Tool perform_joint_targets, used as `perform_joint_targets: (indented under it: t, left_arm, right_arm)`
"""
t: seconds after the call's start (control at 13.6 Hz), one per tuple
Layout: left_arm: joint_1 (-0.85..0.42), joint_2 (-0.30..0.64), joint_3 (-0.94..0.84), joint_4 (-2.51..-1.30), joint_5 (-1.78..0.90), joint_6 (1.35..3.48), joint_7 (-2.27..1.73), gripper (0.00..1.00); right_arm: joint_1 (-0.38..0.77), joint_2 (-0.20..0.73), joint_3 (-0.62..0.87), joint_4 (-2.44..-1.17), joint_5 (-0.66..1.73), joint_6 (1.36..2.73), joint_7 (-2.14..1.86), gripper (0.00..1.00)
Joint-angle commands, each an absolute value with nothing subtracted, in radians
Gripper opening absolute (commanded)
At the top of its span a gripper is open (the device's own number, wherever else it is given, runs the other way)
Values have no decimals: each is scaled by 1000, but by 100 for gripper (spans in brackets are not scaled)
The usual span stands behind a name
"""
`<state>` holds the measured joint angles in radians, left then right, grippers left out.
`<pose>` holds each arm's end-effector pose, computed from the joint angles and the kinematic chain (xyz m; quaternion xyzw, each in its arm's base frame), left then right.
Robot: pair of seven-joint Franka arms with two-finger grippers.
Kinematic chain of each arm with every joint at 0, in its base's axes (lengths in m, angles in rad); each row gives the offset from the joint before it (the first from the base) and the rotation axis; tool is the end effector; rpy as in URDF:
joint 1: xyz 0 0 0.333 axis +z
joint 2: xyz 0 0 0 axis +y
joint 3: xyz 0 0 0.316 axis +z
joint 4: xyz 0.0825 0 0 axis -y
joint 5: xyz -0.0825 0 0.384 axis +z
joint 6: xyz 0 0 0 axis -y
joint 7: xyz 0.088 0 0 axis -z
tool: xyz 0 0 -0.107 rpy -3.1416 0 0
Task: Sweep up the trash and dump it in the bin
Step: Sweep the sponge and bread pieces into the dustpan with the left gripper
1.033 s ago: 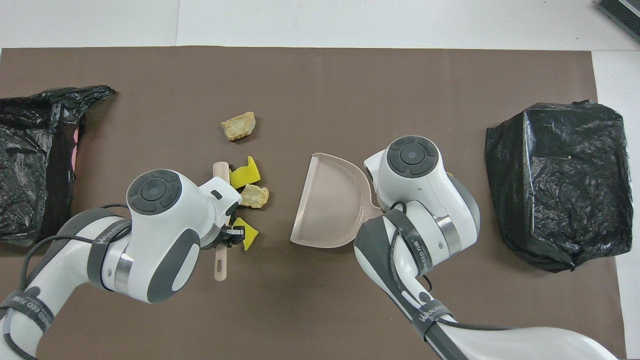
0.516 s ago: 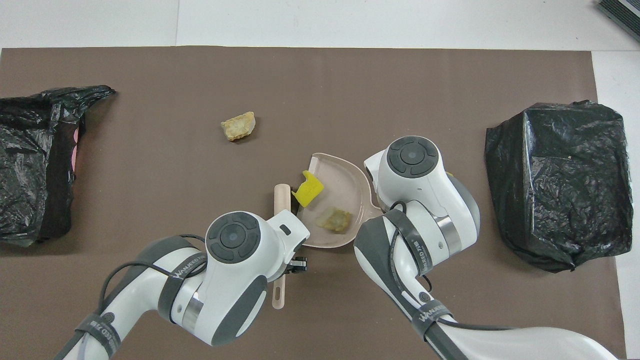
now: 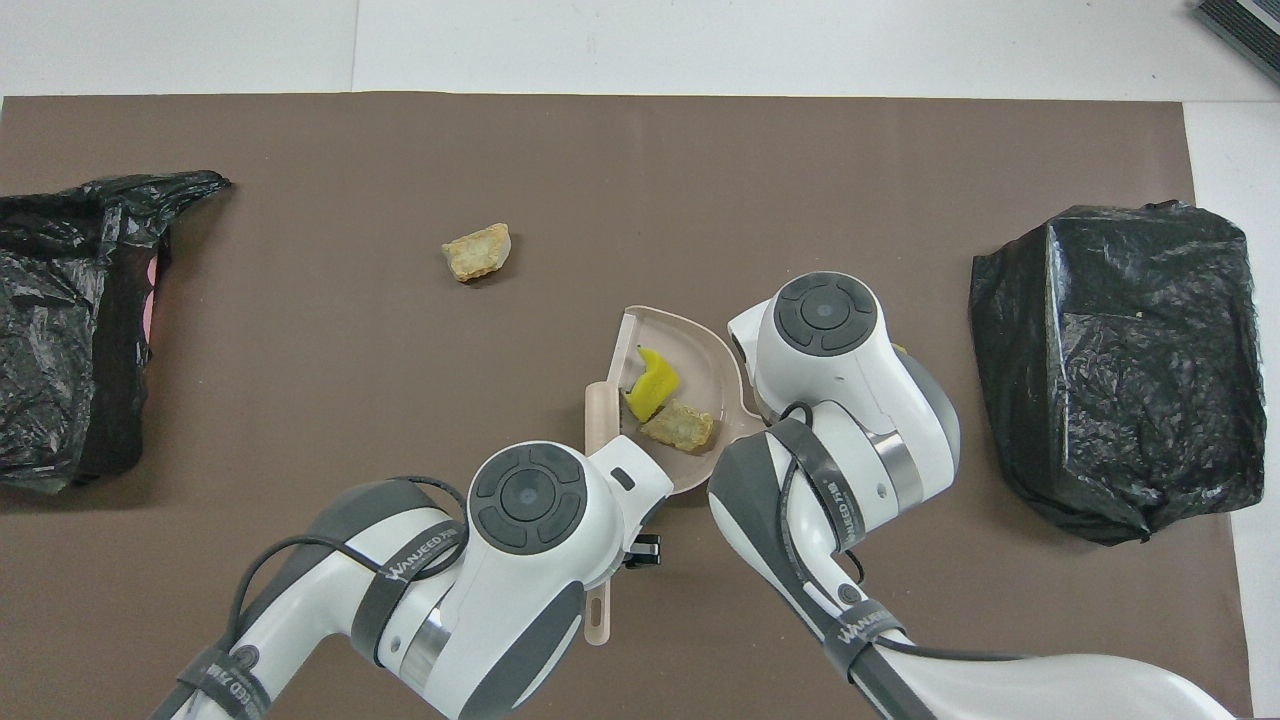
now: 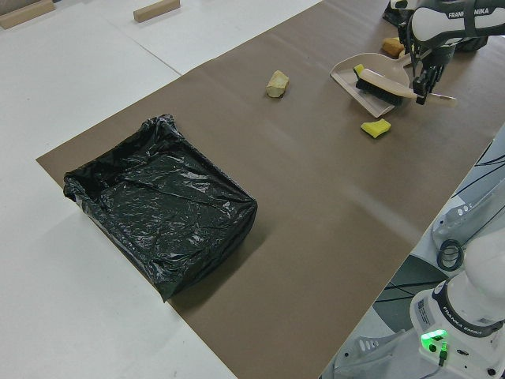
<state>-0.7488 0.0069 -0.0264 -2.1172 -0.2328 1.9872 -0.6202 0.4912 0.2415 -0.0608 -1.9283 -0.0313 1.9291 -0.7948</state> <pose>0.3672 -0.3799 0.4002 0.9921 -0.0228 -0.1181 0.0352 0.5269 0.2408 0.3471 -0.8079 -0.5766 0.1217 0.0009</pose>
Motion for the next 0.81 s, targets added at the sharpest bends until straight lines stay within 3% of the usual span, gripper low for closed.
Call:
perform_joint_targets:
  t: [0.0, 0.3, 0.74]
  left_arm:
    - [-736, -50, -26, -2114, -157, 1858, -800, 0]
    - [-752, -109, -31, -2143, -137, 1726, -1071, 0]
    - [-791, -135, -35, -2270, -181, 1833, -1399, 0]
  right_arm:
    - [480, 212, -57, -1983, -51, 1986, -811, 0]
    - [476, 207, -57, -2003, -58, 2035, -907, 0]
    - [469, 212, -57, -2010, -58, 2042, -934, 0]
